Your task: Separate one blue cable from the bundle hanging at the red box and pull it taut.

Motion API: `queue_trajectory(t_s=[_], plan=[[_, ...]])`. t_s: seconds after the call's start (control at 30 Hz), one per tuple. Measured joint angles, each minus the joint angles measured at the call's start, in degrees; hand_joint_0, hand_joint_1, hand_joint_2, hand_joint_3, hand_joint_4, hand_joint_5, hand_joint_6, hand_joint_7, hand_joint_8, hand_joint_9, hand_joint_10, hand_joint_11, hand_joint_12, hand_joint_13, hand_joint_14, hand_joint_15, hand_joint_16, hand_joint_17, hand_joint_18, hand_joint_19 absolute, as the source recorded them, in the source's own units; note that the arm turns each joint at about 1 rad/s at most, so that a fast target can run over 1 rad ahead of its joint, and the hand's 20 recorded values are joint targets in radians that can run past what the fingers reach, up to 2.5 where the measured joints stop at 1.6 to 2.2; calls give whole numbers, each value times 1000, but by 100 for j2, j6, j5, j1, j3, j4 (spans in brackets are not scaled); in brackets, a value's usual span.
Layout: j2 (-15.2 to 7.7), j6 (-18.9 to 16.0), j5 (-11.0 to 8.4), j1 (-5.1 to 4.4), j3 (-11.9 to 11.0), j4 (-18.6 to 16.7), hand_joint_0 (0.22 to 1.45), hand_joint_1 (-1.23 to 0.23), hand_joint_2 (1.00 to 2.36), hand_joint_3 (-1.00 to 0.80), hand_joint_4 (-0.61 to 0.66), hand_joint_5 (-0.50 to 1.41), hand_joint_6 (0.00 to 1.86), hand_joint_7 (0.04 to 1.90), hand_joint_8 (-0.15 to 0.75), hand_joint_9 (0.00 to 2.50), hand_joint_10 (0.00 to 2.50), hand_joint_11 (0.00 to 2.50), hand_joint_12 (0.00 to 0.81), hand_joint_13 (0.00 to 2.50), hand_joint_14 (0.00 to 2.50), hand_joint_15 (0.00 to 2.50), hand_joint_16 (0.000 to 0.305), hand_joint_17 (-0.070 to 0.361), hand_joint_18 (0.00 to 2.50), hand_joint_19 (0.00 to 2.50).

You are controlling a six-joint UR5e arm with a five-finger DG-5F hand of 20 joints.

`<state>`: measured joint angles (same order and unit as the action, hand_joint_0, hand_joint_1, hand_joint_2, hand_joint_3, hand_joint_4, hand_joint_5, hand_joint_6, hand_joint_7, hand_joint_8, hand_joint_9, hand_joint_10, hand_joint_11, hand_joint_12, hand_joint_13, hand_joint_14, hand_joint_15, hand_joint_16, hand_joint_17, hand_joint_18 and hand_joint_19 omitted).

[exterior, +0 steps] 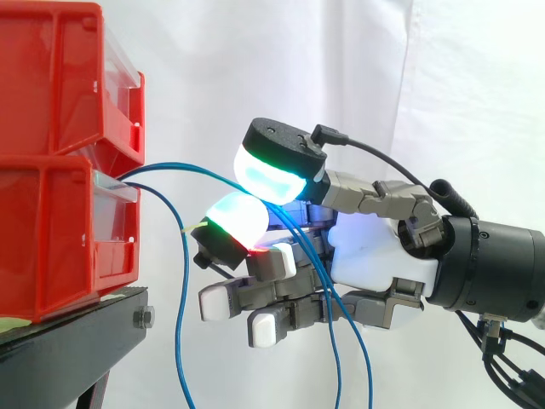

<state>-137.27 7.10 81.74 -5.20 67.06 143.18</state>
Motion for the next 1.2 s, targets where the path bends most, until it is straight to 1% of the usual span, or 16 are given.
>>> queue_trajectory(t_s=[0.03, 0.17, 0.23, 0.33, 0.37, 0.43, 0.57, 0.7, 0.8, 0.87, 0.9, 0.97, 1.03, 1.1, 1.17, 1.2], plan=[[0, 8, 0, -3, 0, 1, 738, -875, 1000, -500, 176, -182, 916, 1322, 405, 1016, 25, 979, 377, 826, 17, 456, 50, 112, 960, 494], [-1, 53, -8, -6, 0, 9, 589, -762, 1000, -500, 204, -161, 902, 1330, 407, 1037, 25, 956, 375, 826, 17, 462, 50, 112, 953, 526], [-1, 66, -12, -10, 0, 18, 526, -645, 1000, -500, 205, -141, 891, 1376, 420, 1071, 24, 925, 391, 845, 18, 468, 52, 118, 980, 540], [-1, 76, -11, -14, 0, 67, 520, -536, 1000, -500, 195, -133, 887, 1387, 435, 1116, 24, 915, 396, 881, 17, 479, 53, 120, 1011, 558], [-1, 76, -7, -14, 0, 99, 539, -473, 1000, -500, 190, -131, 884, 1392, 426, 1125, 25, 899, 389, 878, 18, 481, 52, 117, 1009, 567], [-1, 75, 0, -16, 0, 157, 595, -432, 1000, -500, 183, -132, 882, 1387, 420, 1129, 26, 900, 378, 872, 19, 479, 50, 113, 994, 588], [-1, 73, -8, -25, 0, 270, 615, -557, 1011, -375, 183, -132, 877, 1402, 423, 1127, 23, 905, 384, 873, 17, 487, 50, 113, 995, 582], [-1, 78, -15, -32, 0, 352, 630, -767, 1018, -251, 209, -152, 888, 1392, 413, 1069, 25, 920, 389, 856, 17, 485, 51, 115, 990, 566], [0, 78, -17, -35, 0, 427, 680, -849, 1016, -282, 159, -164, 897, 1363, 402, 1036, 25, 938, 386, 837, 19, 466, 50, 113, 965, 539], [-1, 75, -18, -36, 0, 455, 735, -897, 1011, -367, 121, -173, 903, 1346, 401, 1021, 26, 937, 382, 832, 17, 462, 50, 113, 955, 514], [0, 74, -16, -36, 0, 466, 760, -910, 1003, -465, 113, -178, 904, 1325, 387, 1009, 25, 946, 379, 822, 17, 451, 50, 113, 947, 493], [0, 70, -14, -37, 0, 473, 770, -938, 1000, -500, 138, -177, 904, 1310, 385, 1005, 27, 944, 375, 817, 19, 452, 50, 112, 943, 479], [1, 61, -14, -37, 0, 480, 662, -965, 1000, -500, 152, -169, 900, 1288, 384, 1013, 26, 944, 371, 820, 20, 461, 50, 111, 935, 495], [1, 52, -15, -36, 0, 486, 573, -938, 1000, -500, 161, -166, 899, 1277, 389, 1029, 26, 957, 374, 828, 18, 470, 50, 113, 940, 517], [4, 47, -9, -31, 0, 489, 513, -878, 1000, -500, 167, -162, 896, 1221, 405, 1049, 25, 945, 390, 841, 19, 464, 53, 120, 966, 527], [6, 44, -3, -28, 0, 490, 496, -801, 1000, -500, 180, -158, 888, 1195, 420, 1070, 25, 939, 400, 857, 17, 466, 55, 123, 982, 527]])
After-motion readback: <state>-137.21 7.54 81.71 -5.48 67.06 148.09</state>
